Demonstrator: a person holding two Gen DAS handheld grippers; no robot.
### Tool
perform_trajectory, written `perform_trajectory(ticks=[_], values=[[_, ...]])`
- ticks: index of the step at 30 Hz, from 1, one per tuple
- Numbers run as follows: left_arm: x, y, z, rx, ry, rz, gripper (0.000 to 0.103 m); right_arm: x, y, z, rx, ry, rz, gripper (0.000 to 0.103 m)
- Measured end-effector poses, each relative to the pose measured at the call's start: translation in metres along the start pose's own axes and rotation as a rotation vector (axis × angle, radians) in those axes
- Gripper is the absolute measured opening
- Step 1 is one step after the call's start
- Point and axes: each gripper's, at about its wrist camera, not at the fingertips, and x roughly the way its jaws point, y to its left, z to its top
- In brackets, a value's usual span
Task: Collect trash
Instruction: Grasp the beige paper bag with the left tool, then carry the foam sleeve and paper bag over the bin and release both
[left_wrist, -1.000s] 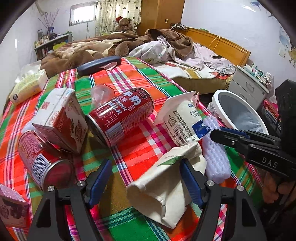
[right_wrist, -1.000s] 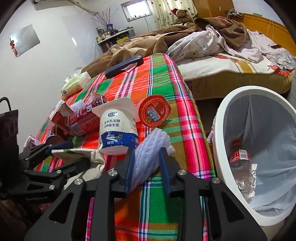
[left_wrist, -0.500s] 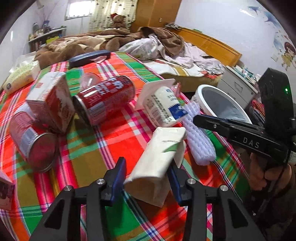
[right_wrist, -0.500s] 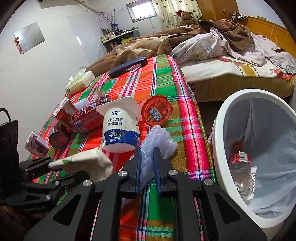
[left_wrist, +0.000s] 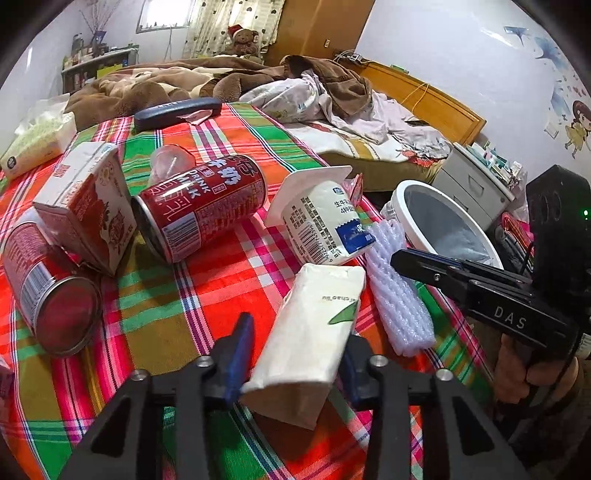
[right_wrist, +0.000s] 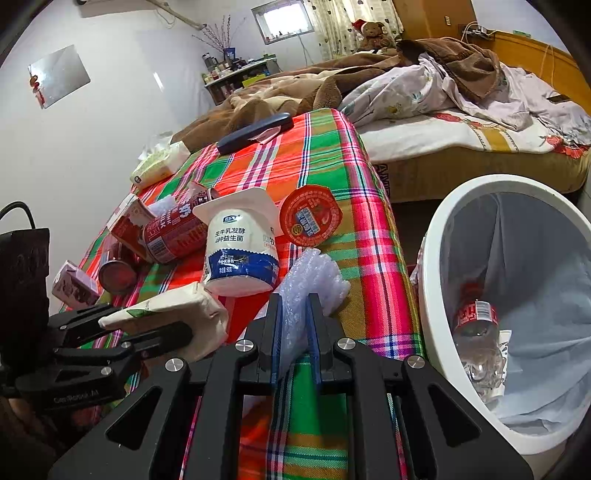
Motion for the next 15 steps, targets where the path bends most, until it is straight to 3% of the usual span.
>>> perform_trajectory(ticks=[3,15], values=[[-0.006,0.002,-0.002,-0.028,-0.024,0.002,0.024,-0.001,0.0,0.0,0.003,-0.003,0.001,0.013],[-0.031,-0.005,-0.013,-0.072,-0.095,0.056,0.02,-0.012,0.0,-0.003,0.009,-0.033,0.023,0.009]])
